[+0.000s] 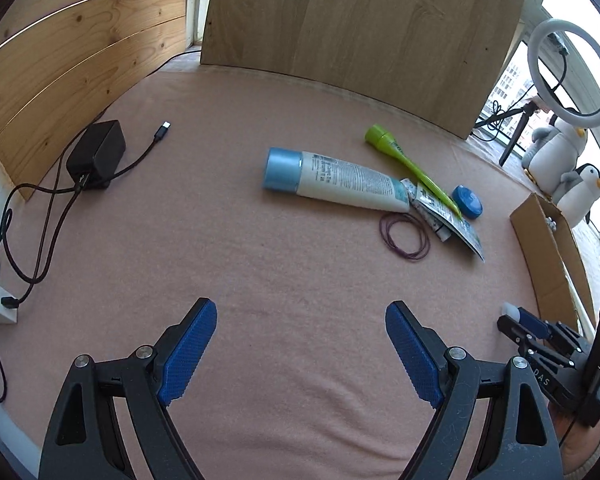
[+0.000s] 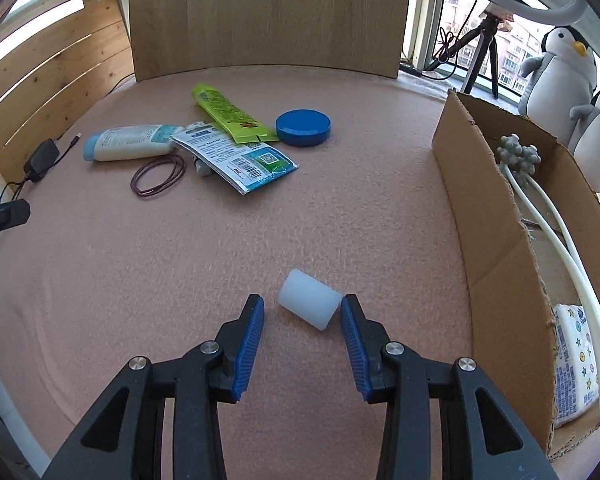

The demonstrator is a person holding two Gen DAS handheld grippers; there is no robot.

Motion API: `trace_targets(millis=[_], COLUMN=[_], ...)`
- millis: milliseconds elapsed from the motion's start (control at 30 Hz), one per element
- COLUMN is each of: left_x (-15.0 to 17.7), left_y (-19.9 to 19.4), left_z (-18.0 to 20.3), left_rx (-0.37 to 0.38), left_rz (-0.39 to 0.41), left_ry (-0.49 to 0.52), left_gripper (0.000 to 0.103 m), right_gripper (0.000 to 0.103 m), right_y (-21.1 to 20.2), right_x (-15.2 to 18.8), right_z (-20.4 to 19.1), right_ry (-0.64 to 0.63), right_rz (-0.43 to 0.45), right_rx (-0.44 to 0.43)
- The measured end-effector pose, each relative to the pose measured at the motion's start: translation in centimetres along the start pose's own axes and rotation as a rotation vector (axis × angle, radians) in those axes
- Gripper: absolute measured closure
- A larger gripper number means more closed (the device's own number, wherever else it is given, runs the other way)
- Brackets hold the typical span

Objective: Organize objects
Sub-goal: 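Grasp the white foam piece with the right tool while the left tool grasps the dark rubber band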

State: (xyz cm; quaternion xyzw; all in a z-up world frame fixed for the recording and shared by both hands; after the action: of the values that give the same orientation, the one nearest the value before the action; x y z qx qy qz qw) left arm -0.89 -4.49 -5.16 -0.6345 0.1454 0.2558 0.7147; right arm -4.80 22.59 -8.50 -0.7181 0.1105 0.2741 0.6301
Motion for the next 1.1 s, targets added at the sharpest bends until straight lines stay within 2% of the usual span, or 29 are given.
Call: trace_targets(millis=[67,133,167,200,300,333,367,500,567,667,700,733,767,833,900,1100], left_x=[0.0,-0.2,-0.3,-0.7,-1.5,-1.9,-2.3,-4.1,-4.5,-4.7,-4.7,-4.7,-4.8,-4.8,-4.7,-3.2], left_y=[0.5,1.7,2.5,3.3,6.2,7.0,7.4,9.0,9.7,10.3,10.2,10.1,10.0,9.9,9.8,8.3], left_z=[0.4,1.4,2.0,2.8,4.9,5.7,6.3,9.1,10.1,11.2,11.4,11.6,11.5,11.3,11.2,9.7], left_rx=[0.009,0.018,0.024,0.028,0.039,0.050,0.030,0.058,0.037,-0.025,-0.010,-0.005,0.003,0.022,0.042,0.086], left_rz=[0.006,-0.004,-0.003,-0.002,-0.021,-0.018,0.005,0.025,0.031,0.044,0.049,0.050,0.050,0.048,0.042,0.013], left_ry=[0.011,0.034,0.046,0.060,0.095,0.101,0.117,0.158,0.194,0.276,0.282,0.282,0.280,0.273,0.273,0.215], left_gripper=[0.014,0.014,0.014,0.014,0.016,0.016,0.016,0.016,0.017,0.035,0.043,0.056,0.064,0.093,0.100,0.100], right_gripper=[0.080,0.082,0.091,0.094,0.094,0.094,0.094,0.094,0.094,0.094,0.094,0.094,0.094,0.094,0.094,0.094], right_y=[0.1,0.1,0.1,0.0,-0.3,-0.5,-0.7,-1.7,-2.1,-2.3,-2.3,-2.3,-2.3,-2.3,-2.3,-2.3], right_x=[-0.2,-0.2,-0.1,0.0,0.6,0.9,1.3,2.8,3.3,3.6,3.6,3.6,3.6,3.6,3.6,3.5], right_z=[-0.2,-0.3,-0.4,-0.5,-0.7,-0.8,-0.8,-0.9,-0.9,-0.8,-0.8,-0.8,-0.7,-0.7,-0.7,-0.7], right_ry=[-0.003,-0.010,-0.010,-0.011,-0.016,-0.012,-0.009,-0.009,-0.007,-0.004,-0.004,-0.003,-0.002,0.001,0.003,0.008], right_rz=[0.004,0.005,0.004,0.004,0.005,0.005,0.005,0.014,0.019,0.022,0.023,0.026,0.028,0.035,0.042,0.057], right_rx=[-0.004,-0.005,-0.015,-0.017,-0.014,-0.015,-0.015,-0.007,-0.007,-0.013,-0.014,-0.016,-0.019,-0.024,-0.025,-0.024])
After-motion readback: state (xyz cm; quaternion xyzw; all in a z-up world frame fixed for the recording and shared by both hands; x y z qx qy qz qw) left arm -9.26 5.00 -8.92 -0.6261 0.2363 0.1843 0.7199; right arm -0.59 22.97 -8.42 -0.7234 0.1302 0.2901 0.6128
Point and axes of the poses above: each gripper's, at about its wrist camera, not at the fingertips, and y roughly the way its jaws point, z to its right, x to its underside, the point moved 7 cm from there along y, roughly the way its jaws point, and after that the axes turned 6 degrees about y, right-handed, at the moved point
